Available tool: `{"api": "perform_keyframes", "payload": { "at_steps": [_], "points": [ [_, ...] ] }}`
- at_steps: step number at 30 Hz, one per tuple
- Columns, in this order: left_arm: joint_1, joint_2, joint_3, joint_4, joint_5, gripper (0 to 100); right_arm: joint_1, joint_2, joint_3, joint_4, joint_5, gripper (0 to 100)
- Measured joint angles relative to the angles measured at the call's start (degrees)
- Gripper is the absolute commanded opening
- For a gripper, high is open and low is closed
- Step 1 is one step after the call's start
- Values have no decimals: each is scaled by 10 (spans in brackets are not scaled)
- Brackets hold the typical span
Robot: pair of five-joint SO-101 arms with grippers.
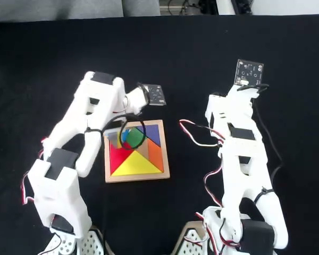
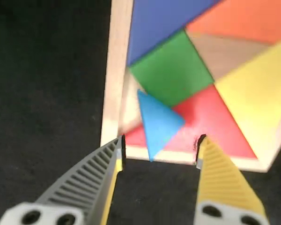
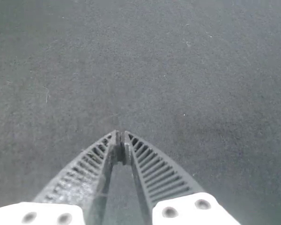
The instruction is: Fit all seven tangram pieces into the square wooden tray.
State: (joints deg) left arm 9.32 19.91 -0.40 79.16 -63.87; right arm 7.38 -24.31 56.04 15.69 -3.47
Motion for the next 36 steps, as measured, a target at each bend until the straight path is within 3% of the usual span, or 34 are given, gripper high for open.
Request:
{"api": "perform_keyframes", "payload": {
  "at_steps": [9,15,36],
  "points": [
    [-43,4,-7,17,-36,260,0,0,0,0,0,15],
    [-42,36,-6,-23,-36,260,0,0,0,0,0,15],
    [-5,82,-93,-25,11,260,0,0,0,0,0,15]
  ]
}}
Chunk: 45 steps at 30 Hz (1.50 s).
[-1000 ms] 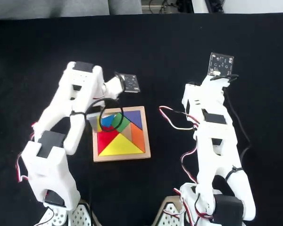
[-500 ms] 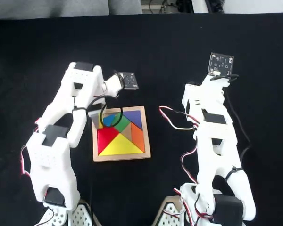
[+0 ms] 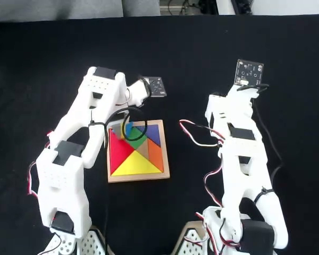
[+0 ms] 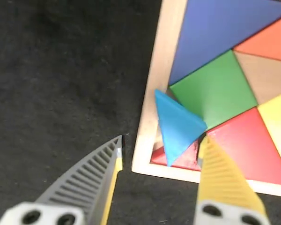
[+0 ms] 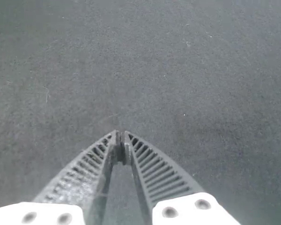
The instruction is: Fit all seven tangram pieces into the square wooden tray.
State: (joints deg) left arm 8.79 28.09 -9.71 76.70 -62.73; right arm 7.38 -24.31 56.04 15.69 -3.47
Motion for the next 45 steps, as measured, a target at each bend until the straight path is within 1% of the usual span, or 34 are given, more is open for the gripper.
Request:
{"api": "perform_keyframes", "payload": {
  "at_steps": [3,10,12,16,20,23,37,39,45],
  "points": [
    [0,0,-18,11,0,260,0,0,0,0,0,15],
    [0,0,-124,105,0,260,0,0,0,0,0,15],
    [0,7,-156,120,0,260,0,0,0,0,0,15],
    [1,23,-187,108,3,260,0,0,0,0,0,15],
    [1,76,-188,62,54,260,0,0,0,0,0,15],
    [1,104,-188,56,63,260,0,0,0,0,0,15],
    [7,112,-195,57,63,260,0,0,0,0,0,15],
    [7,112,-195,71,60,260,0,0,0,0,0,15],
    [13,113,-195,122,12,260,0,0,0,0,0,15]
  ]
}}
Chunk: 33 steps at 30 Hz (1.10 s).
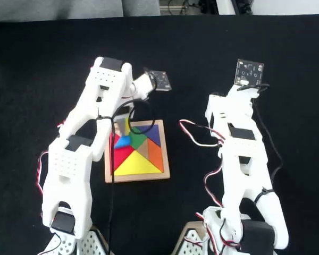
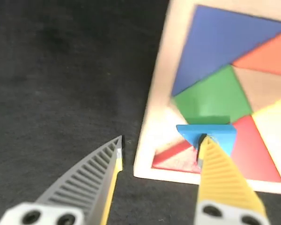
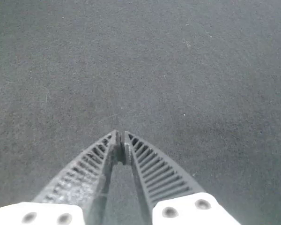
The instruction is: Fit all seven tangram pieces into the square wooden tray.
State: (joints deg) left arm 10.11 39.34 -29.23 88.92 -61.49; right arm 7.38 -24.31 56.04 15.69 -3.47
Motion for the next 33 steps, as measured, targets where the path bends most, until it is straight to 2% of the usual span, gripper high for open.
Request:
{"api": "perform_keyframes", "payload": {
  "at_steps": [8,14,19,22,27,33],
  "points": [
    [0,1,-34,18,3,259,0,0,0,0,0,15],
    [1,-33,-78,104,40,212,0,0,0,0,0,15],
    [1,-106,50,110,46,108,0,0,0,0,0,15],
    [11,-156,162,80,55,125,0,0,0,0,0,15],
    [16,-243,300,-49,215,259,0,0,0,0,0,15],
    [16,-336,427,-153,396,271,0,0,0,0,0,15]
  ]
}}
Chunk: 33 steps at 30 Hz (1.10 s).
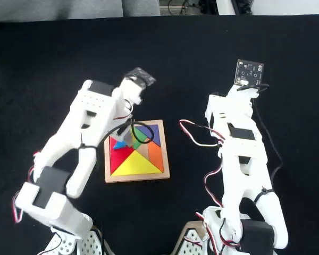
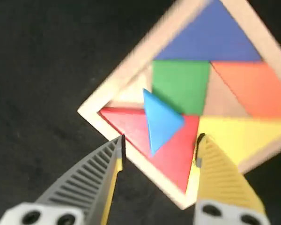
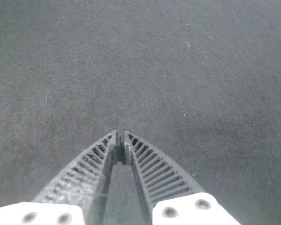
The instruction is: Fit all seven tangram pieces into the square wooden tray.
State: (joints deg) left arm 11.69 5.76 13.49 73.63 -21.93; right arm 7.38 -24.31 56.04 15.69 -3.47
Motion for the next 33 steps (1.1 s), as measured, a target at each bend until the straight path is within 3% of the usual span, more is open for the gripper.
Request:
{"api": "perform_keyframes", "payload": {
  "at_steps": [3,8,33],
  "points": [
    [0,-23,55,-53,58,271,0,0,0,0,0,15],
    [0,-25,90,-126,72,271,0,0,0,0,0,15],
    [0,26,90,-153,97,271,0,0,0,0,0,15]
  ]
}}
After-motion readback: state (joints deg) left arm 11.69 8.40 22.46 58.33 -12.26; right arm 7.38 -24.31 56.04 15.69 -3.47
